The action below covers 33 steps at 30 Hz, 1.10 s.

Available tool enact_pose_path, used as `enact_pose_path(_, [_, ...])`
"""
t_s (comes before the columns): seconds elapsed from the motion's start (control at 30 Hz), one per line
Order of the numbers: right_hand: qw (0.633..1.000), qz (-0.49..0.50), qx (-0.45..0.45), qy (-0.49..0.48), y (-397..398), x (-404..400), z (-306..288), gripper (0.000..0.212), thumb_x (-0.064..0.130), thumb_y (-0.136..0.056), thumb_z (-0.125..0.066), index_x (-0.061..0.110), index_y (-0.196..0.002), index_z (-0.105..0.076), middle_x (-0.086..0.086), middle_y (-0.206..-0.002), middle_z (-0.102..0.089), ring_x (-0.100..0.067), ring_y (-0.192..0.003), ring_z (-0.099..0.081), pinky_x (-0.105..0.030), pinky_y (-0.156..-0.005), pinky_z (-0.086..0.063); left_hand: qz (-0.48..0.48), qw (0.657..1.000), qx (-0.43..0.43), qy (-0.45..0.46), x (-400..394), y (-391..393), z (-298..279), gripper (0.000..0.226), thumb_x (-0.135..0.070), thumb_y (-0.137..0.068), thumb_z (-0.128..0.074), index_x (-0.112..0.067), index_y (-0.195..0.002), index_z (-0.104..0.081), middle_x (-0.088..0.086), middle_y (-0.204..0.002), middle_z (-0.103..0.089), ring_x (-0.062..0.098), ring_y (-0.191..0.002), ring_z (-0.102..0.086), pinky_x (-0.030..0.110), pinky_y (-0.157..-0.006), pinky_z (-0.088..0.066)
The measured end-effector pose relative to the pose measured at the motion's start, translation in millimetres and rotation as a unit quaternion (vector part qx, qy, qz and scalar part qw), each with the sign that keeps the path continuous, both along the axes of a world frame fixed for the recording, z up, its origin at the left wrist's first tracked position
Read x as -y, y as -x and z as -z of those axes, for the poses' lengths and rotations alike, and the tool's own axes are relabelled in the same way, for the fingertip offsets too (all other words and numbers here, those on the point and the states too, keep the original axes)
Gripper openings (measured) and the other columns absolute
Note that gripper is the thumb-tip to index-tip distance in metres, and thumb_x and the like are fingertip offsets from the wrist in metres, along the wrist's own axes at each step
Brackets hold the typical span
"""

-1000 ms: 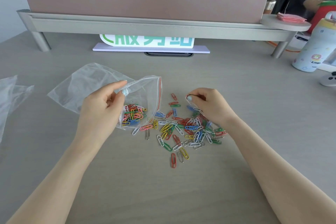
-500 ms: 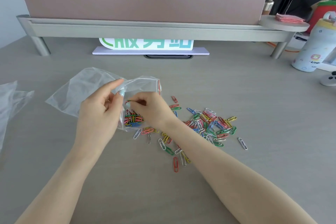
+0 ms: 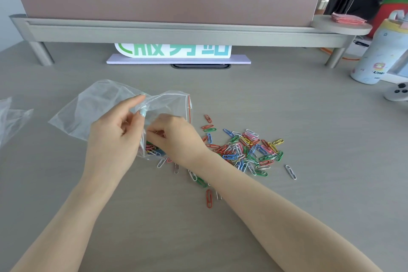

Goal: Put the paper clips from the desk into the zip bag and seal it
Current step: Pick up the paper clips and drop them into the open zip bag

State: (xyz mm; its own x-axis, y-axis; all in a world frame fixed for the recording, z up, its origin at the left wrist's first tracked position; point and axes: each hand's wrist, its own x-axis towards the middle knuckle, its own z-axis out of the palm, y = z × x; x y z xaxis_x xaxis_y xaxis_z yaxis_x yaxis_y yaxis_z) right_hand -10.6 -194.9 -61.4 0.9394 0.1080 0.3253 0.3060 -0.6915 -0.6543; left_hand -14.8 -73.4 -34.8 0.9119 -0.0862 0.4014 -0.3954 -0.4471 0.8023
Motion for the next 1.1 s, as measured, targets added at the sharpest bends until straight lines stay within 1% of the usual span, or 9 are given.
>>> enact_pose_path(0.07, [1.000,0.007,0.012,-0.002,1.6,1.6,-0.2,0.039,0.013,-0.084,-0.053,0.016,-0.051,-0.032,-0.001,-0.058,-0.037,-0.024,-0.061,-0.036,-0.040,-0.055,-0.040,0.000,1.000,-0.001,0.001,-0.1,0.0,0.5,0.037,-0.014,-0.091,-0.049,-0.035,-0.118,-0.060,0.010,-0.066,-0.054,0.021,-0.058,-0.048,0.038,-0.062,-0.049])
enact_pose_path(0.13, [1.000,0.008,0.006,-0.009,3.6,5.7,0.6,0.035,0.014,-0.087,-0.053,0.019,-0.054,-0.041,0.000,-0.063,-0.045,-0.024,-0.065,-0.043,-0.040,-0.060,-0.043,0.003,1.000,0.001,-0.001,-0.7,-0.6,1.6,0.037,-0.014,-0.090,-0.048,-0.036,-0.118,-0.060,0.011,-0.067,-0.054,0.019,-0.057,-0.047,0.030,-0.060,-0.047])
enact_pose_path(0.2, [1.000,0.005,-0.011,-0.021,6.7,11.2,1.2,0.017,0.014,-0.088,-0.054,0.019,-0.075,-0.065,-0.002,-0.081,-0.060,-0.021,-0.077,-0.055,-0.038,-0.070,-0.049,0.009,1.000,0.003,-0.008,-1.0,-0.8,2.8,0.037,-0.014,-0.090,-0.048,-0.036,-0.118,-0.059,0.013,-0.066,-0.054,0.015,-0.055,-0.045,0.019,-0.054,-0.040])
enact_pose_path(0.3, [0.999,0.029,-0.026,-0.027,10.6,26.6,-2.1,0.019,0.014,-0.087,-0.054,0.018,-0.099,-0.068,-0.001,-0.099,-0.065,-0.017,-0.087,-0.061,-0.039,-0.081,-0.050,0.015,1.000,0.003,-0.013,-0.6,-0.7,2.9,0.035,-0.014,-0.091,-0.049,-0.033,-0.118,-0.060,0.015,-0.067,-0.056,0.011,-0.051,-0.042,0.013,-0.049,-0.034])
enact_pose_path(0.43, [0.997,0.070,-0.029,-0.028,21.7,63.2,-11.3,0.018,0.014,-0.086,-0.057,0.021,-0.096,-0.069,0.005,-0.097,-0.064,-0.010,-0.082,-0.058,-0.034,-0.081,-0.050,0.017,1.000,-0.001,-0.010,-0.7,-0.1,1.4,0.036,-0.013,-0.091,-0.048,-0.035,-0.117,-0.060,0.018,-0.071,-0.057,0.011,-0.050,-0.041,0.013,-0.047,-0.034])
enact_pose_path(0.57, [0.994,0.066,-0.085,0.007,47.5,108.0,-13.4,0.013,0.022,-0.082,-0.065,0.024,-0.094,-0.070,0.005,-0.091,-0.059,-0.005,-0.076,-0.052,-0.020,-0.073,-0.041,0.012,1.000,0.008,-0.007,0.4,0.4,1.4,0.036,-0.011,-0.090,-0.049,-0.032,-0.115,-0.061,0.009,-0.061,-0.051,0.009,-0.048,-0.041,0.011,-0.047,-0.033])
enact_pose_path(0.73, [0.982,0.036,-0.168,0.075,79.0,144.8,-8.1,0.041,0.041,-0.071,-0.074,0.041,-0.110,-0.061,0.021,-0.104,-0.052,-0.001,-0.098,-0.051,-0.028,-0.094,-0.038,0.006,1.000,0.000,-0.015,2.4,1.6,2.5,0.035,-0.010,-0.089,-0.048,-0.030,-0.115,-0.062,-0.002,-0.052,-0.045,0.006,-0.047,-0.042,0.008,-0.044,-0.031])
enact_pose_path(0.83, [0.979,0.026,-0.178,0.099,84.4,147.7,-3.1,0.048,0.039,-0.070,-0.075,0.046,-0.115,-0.057,0.024,-0.106,-0.047,0.001,-0.101,-0.048,-0.031,-0.100,-0.033,0.008,1.000,-0.002,-0.012,3.2,2.4,2.2,0.037,-0.008,-0.089,-0.047,-0.031,-0.115,-0.061,-0.011,-0.049,-0.046,0.007,-0.045,-0.042,0.008,-0.044,-0.031])
enact_pose_path(1.1, [0.986,0.012,-0.160,0.048,83.3,136.3,0.0,0.033,0.019,-0.079,-0.070,0.027,-0.111,-0.066,0.017,-0.098,-0.050,-0.001,-0.089,-0.052,-0.011,-0.081,-0.039,0.010,1.000,0.003,-0.014,3.5,2.3,2.4,0.036,-0.009,-0.090,-0.048,-0.027,-0.117,-0.061,-0.015,-0.049,-0.048,0.005,-0.046,-0.042,0.007,-0.045,-0.031])
